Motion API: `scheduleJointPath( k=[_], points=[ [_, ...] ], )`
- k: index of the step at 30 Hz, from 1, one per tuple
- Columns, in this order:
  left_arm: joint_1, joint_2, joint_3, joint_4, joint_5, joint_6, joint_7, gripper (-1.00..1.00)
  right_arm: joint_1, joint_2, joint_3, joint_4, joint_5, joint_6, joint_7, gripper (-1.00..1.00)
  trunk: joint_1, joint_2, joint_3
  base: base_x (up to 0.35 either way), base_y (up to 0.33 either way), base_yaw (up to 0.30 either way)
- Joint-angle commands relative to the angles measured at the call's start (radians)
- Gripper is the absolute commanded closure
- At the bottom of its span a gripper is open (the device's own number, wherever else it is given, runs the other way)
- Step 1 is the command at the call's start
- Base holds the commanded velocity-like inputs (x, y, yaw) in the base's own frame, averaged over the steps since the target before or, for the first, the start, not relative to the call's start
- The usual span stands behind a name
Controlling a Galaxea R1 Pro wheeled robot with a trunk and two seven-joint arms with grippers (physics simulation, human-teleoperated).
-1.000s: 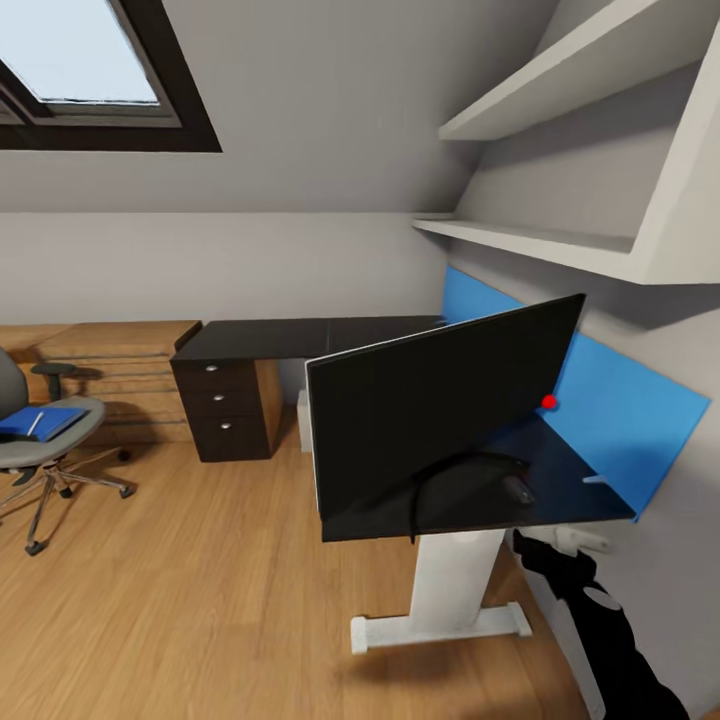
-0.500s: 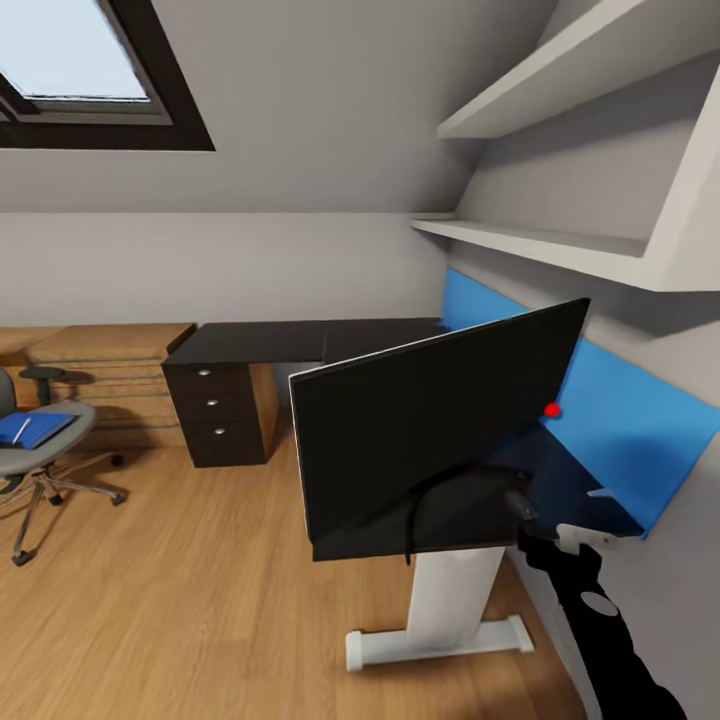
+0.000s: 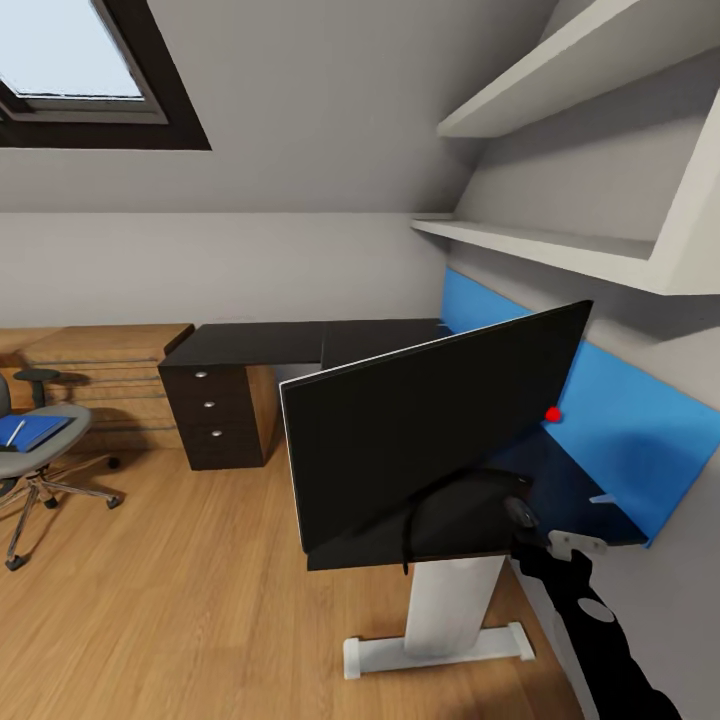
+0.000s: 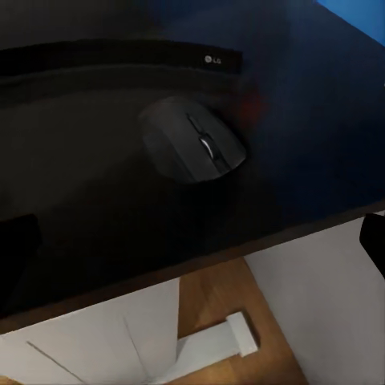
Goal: In the bedroom, organize the workspace by keeping the computer under the desk, ensuring the monitor is on the desk, placing the keyboard on the desk next to the monitor, placing the mouse on the desk next to the keyboard, moving the folder from the swivel chair onto the desk next to the mouse, stacking the notebook on top of the folder with the pen on top of the notebook, and positioning the swivel chair next to the desk.
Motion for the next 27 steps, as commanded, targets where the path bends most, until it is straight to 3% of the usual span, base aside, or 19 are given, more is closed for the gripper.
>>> scheduleJointPath(
  k=[1,5,6,10,20,27],
  points=[
    [-0.001,0.0,-0.008,0.001,0.009,-0.004,0.005,-1.0,0.0,-0.001,0.001,0.007,0.003,0.005,0.0,-1.0,0.0,-0.001,-0.001,0.0,0.0,0.0],
    [-0.001,0.0,-0.008,0.001,0.009,-0.004,0.005,-1.0,0.0,-0.005,0.001,0.032,0.003,0.002,0.001,-1.0,0.0,-0.001,-0.001,0.0,0.0,0.0],
    [-0.001,0.0,-0.008,0.001,0.009,-0.004,0.005,-1.0,0.0,-0.019,0.002,0.054,0.002,-0.013,0.001,-1.0,0.0,-0.001,-0.001,0.0,0.0,0.0],
    [-0.001,0.0,-0.008,0.001,0.009,-0.004,0.005,-1.0,-0.001,-0.034,0.004,0.092,0.002,-0.044,0.001,-1.0,0.0,-0.001,-0.001,0.0,0.0,0.0],
    [-0.001,0.0,-0.007,0.001,0.009,-0.005,0.005,-1.0,-0.002,-0.037,0.005,0.132,0.002,-0.082,0.001,-1.0,0.0,-0.001,-0.001,0.008,0.0,0.0],
    [-0.001,0.0,-0.006,0.001,0.009,-0.006,0.005,-1.0,-0.002,-0.037,0.005,0.137,0.002,-0.094,0.001,-1.0,0.0,-0.001,-0.001,0.156,0.0,0.0]
  ],
)
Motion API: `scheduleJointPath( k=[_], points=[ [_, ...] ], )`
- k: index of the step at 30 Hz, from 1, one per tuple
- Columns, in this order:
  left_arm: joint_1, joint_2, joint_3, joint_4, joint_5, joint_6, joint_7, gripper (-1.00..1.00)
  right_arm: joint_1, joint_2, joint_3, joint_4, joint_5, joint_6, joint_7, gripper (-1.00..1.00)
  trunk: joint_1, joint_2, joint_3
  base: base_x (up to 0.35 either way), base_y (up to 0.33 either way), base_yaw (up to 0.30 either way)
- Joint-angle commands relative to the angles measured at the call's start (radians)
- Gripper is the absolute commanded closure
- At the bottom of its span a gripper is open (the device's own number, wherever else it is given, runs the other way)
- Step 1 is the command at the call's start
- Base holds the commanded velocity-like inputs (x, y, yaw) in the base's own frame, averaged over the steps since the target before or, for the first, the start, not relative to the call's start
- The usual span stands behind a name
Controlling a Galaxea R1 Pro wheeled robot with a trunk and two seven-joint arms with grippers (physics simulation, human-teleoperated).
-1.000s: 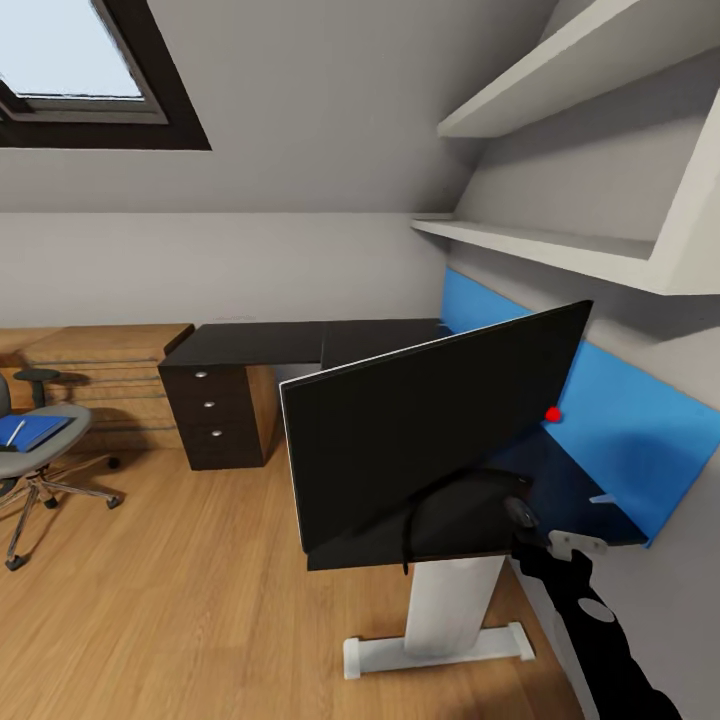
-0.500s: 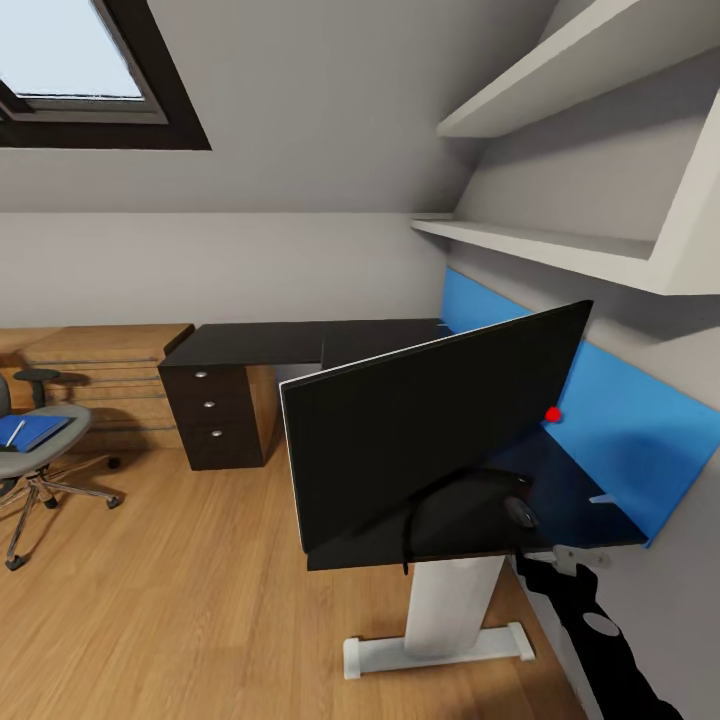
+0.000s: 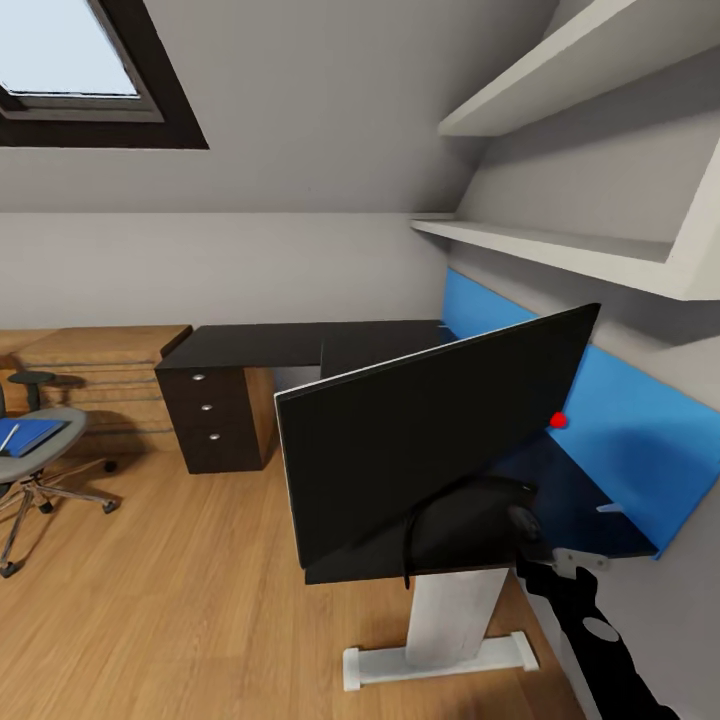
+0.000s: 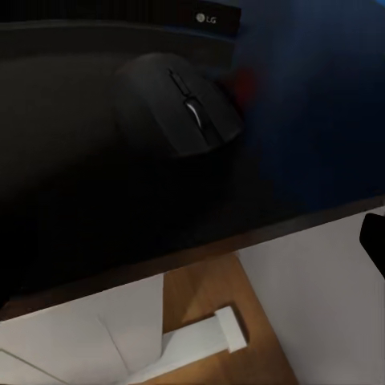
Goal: In the bedroom, organize the workspace by keeping the computer under the desk, ensuring the monitor is on the desk, placing the keyboard on the desk next to the monitor, placing the mouse on the desk next to the keyboard, moving the folder from the swivel chair onto the desk next to the mouse, stacking the notebook on top of the folder with the pen on top of the notebook, and positioning the swivel chair next to the desk.
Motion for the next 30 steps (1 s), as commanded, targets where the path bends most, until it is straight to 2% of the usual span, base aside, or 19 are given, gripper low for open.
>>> scheduleJointPath(
  k=[1,17,20,30],
  points=[
    [-0.001,0.0,-0.007,0.001,0.009,-0.004,0.005,-1.0,0.0,-0.001,0.001,0.001,0.003,-0.001,-0.003,-1.0,0.0,-0.001,-0.001,0.054,0.0,0.0],
    [-0.001,0.0,-0.008,0.001,0.009,-0.005,0.005,-1.0,-0.004,-0.005,0.002,0.089,0.004,-0.075,-0.002,-1.0,0.0,-0.001,-0.001,0.012,0.0,0.0],
    [-0.001,0.0,-0.008,0.001,0.009,-0.005,0.005,-1.0,-0.006,-0.008,0.002,0.121,0.019,-0.112,-0.002,-1.0,0.0,-0.001,-0.001,0.0,0.0,0.0],
    [-0.001,0.0,-0.007,0.001,0.009,-0.005,0.005,-1.0,-0.006,-0.008,0.002,0.128,0.036,-0.121,-0.002,-1.0,0.0,-0.001,-0.001,0.004,0.0,0.0]
  ],
)
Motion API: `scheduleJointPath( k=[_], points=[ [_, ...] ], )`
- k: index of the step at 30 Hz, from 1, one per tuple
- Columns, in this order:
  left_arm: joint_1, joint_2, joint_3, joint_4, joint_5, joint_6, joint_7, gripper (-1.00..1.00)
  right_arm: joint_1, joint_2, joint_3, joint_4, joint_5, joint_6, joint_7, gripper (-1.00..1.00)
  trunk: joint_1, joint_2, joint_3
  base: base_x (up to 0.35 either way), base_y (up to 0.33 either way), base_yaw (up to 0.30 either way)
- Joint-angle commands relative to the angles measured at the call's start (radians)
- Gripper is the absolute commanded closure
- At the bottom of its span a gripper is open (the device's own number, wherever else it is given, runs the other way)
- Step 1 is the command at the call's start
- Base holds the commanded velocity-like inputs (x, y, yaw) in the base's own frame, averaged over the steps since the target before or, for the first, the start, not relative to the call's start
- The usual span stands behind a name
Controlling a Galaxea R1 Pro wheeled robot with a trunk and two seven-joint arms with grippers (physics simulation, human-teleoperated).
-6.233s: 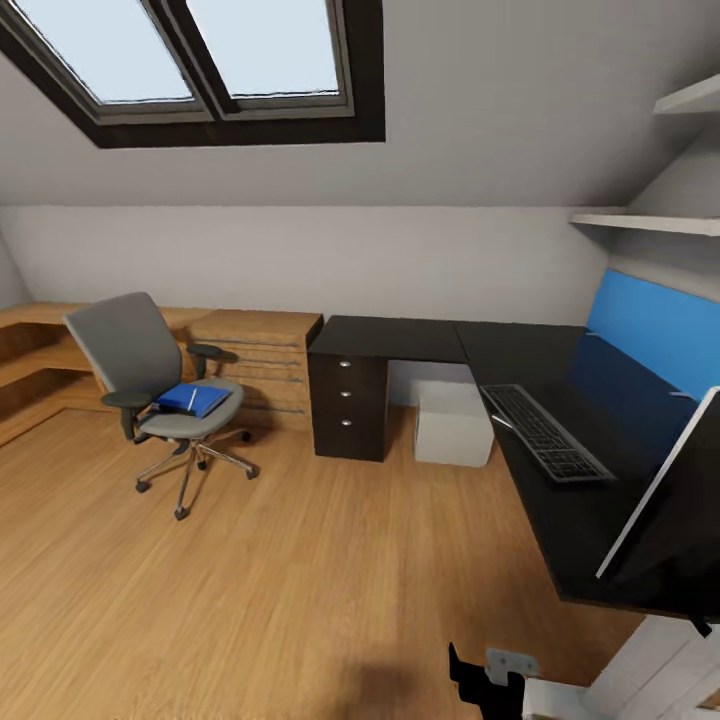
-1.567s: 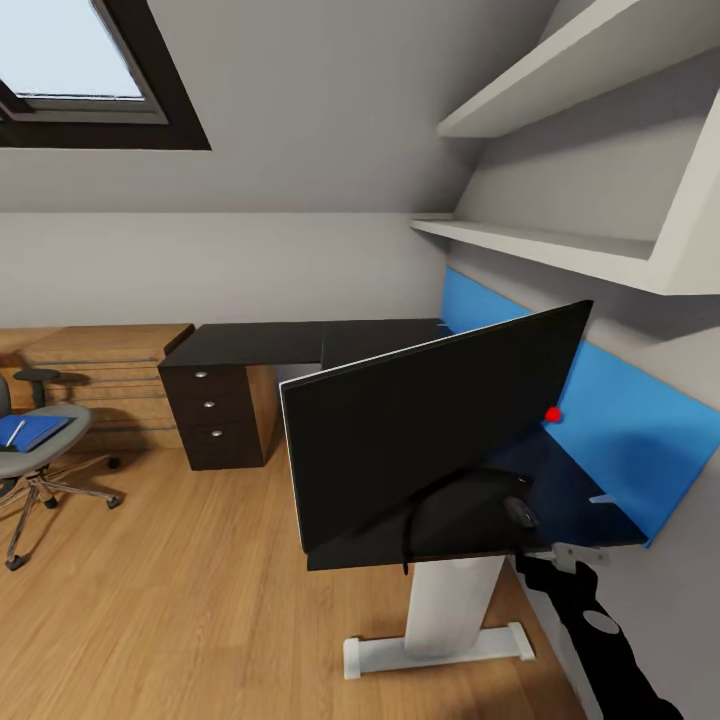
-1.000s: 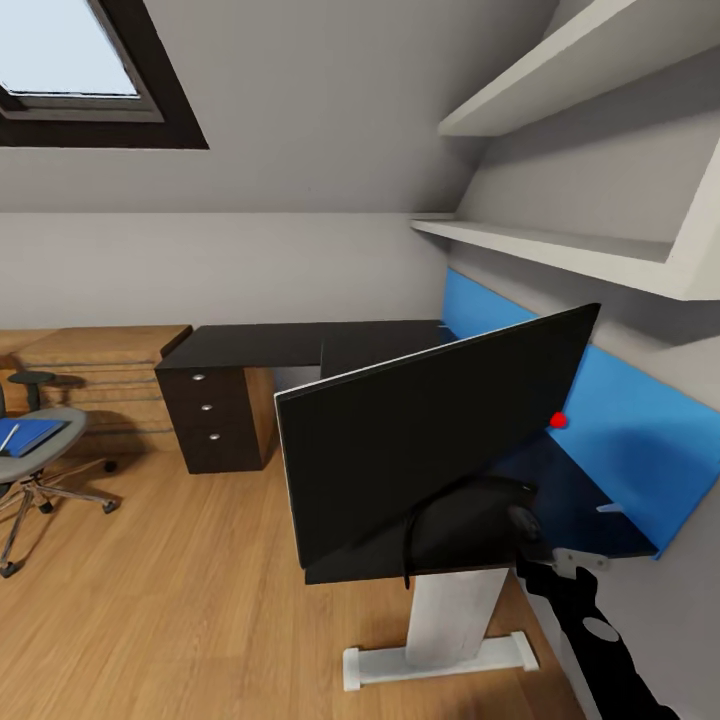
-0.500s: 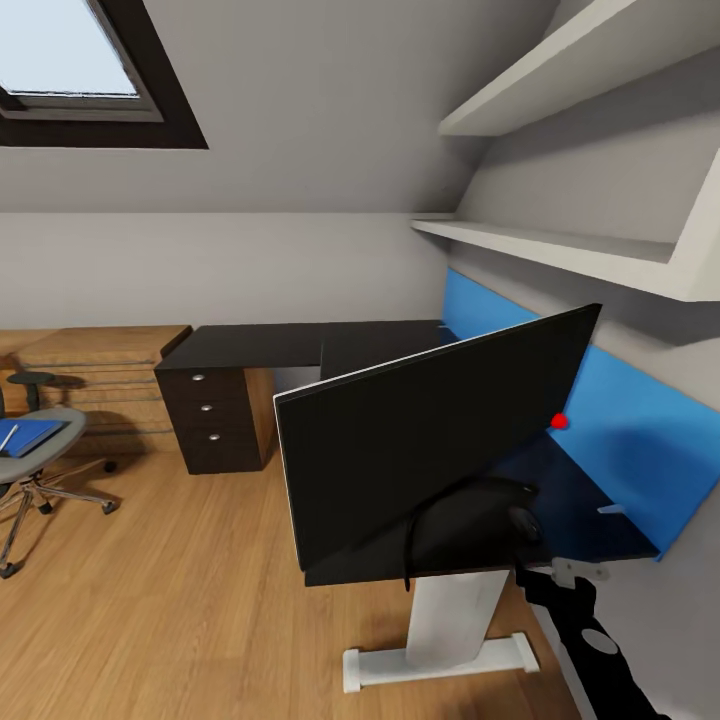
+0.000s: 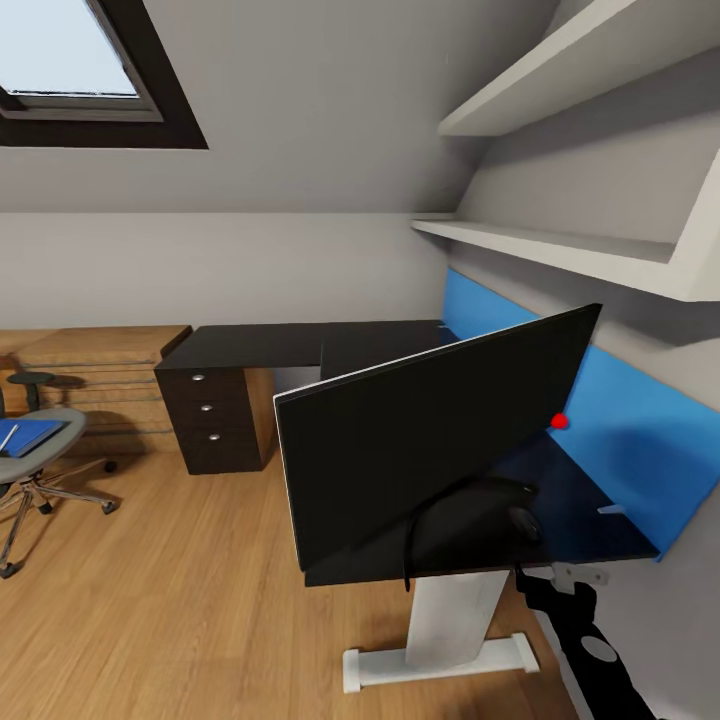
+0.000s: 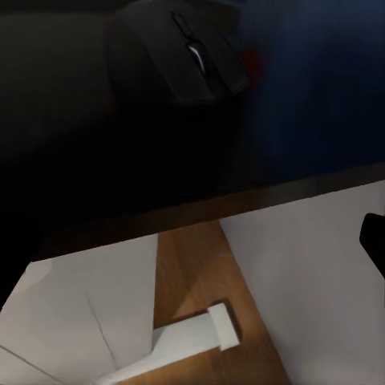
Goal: In the bedroom, organize the workspace by keeping the computer under the desk, ensuring the monitor is on the desk, placing the keyboard on the desk next to the monitor, placing the mouse on the desk next to the keyboard, moving the folder from the swivel chair onto the desk next to the mouse, stacking the notebook on top of the folder with the pen on top of the notebook, and positioning the swivel chair next to the desk.
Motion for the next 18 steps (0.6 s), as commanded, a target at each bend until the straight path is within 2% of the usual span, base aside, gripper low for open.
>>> scheduleJointPath(
  k=[1,5,13,18],
  points=[
    [-0.001,0.0,-0.007,0.001,0.009,-0.004,0.005,-1.0,-0.001,0.0,0.0,0.0,0.007,0.001,-0.003,-1.0,0.0,-0.001,-0.001,0.153,0.0,0.0],
    [0.0,0.0,-0.007,0.001,0.009,-0.004,0.004,-1.0,-0.001,0.0,0.0,0.0,0.007,0.001,-0.003,-1.0,0.0,-0.001,-0.001,0.205,0.0,0.0],
    [-0.001,0.0,-0.007,0.001,0.009,-0.004,0.004,-1.0,-0.001,0.0,0.001,0.0,0.008,0.001,-0.003,-1.0,0.0,-0.001,-0.001,0.048,0.0,0.0],
    [-0.001,0.001,-0.007,0.001,0.009,-0.004,0.004,-1.0,-0.001,0.0,0.001,0.0,0.008,0.001,-0.003,-1.0,0.0,-0.001,-0.001,0.135,0.0,0.0]
  ],
)
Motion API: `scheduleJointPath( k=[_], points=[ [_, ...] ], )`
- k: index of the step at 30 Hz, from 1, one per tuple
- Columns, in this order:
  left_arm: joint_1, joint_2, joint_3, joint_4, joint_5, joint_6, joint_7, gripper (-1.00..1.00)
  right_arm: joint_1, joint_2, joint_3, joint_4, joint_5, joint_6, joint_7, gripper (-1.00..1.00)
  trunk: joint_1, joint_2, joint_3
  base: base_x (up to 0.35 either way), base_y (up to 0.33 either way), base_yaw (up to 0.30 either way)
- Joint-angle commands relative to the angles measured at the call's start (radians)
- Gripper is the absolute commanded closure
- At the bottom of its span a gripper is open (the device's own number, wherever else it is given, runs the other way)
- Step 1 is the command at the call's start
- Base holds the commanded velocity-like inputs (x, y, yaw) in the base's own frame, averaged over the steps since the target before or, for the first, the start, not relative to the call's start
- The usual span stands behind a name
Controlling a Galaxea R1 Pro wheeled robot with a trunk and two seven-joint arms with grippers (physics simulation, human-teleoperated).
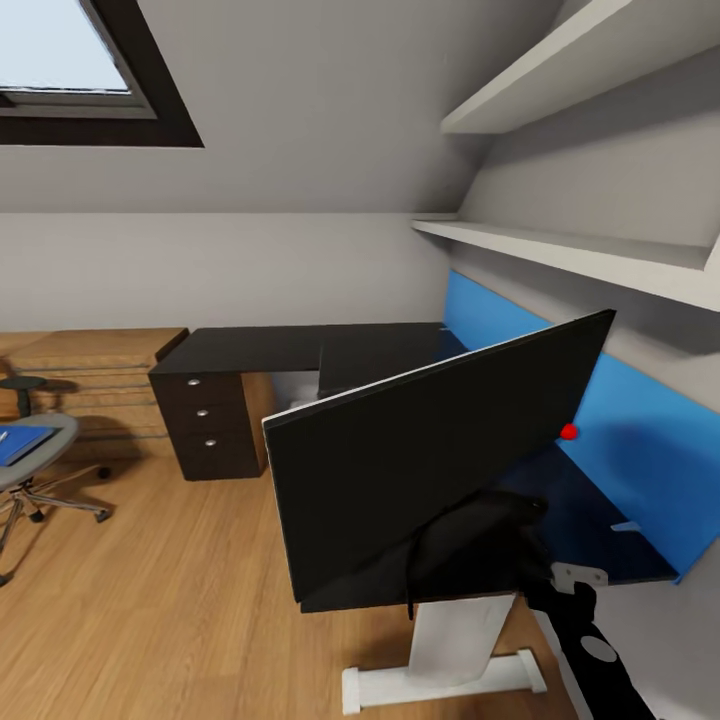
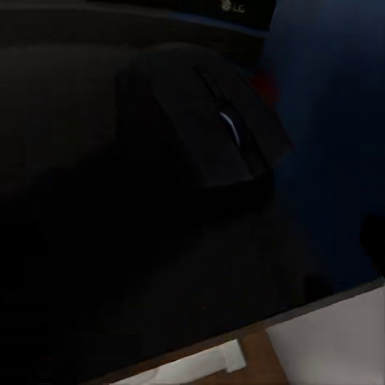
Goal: In the bedroom, organize the workspace by keeping the computer under the desk, ensuring the monitor is on the desk, placing the keyboard on the desk next to the monitor, placing the mouse on the desk next to the keyboard, moving the folder from the swivel chair onto the desk next to the mouse, stacking the notebook on top of the folder with the pen on top of the notebook, and positioning the swivel chair next to the desk.
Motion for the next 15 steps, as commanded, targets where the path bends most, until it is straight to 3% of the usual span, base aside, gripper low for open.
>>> scheduleJointPath(
  k=[1,15],
  points=[
    [-0.001,0.001,-0.008,0.001,0.009,-0.004,0.005,-1.0,-0.001,0.0,0.0,0.0,0.006,0.002,-0.003,-1.0,0.0,0.0,-0.001,0.11,0.0,0.0],
    [-0.001,0.001,-0.008,0.001,0.01,-0.004,0.007,-1.0,-0.001,-0.001,0.0,0.0,0.008,0.002,-0.003,-1.0,0.0,0.0,-0.001,0.031,-0.006,0.0]
  ],
)
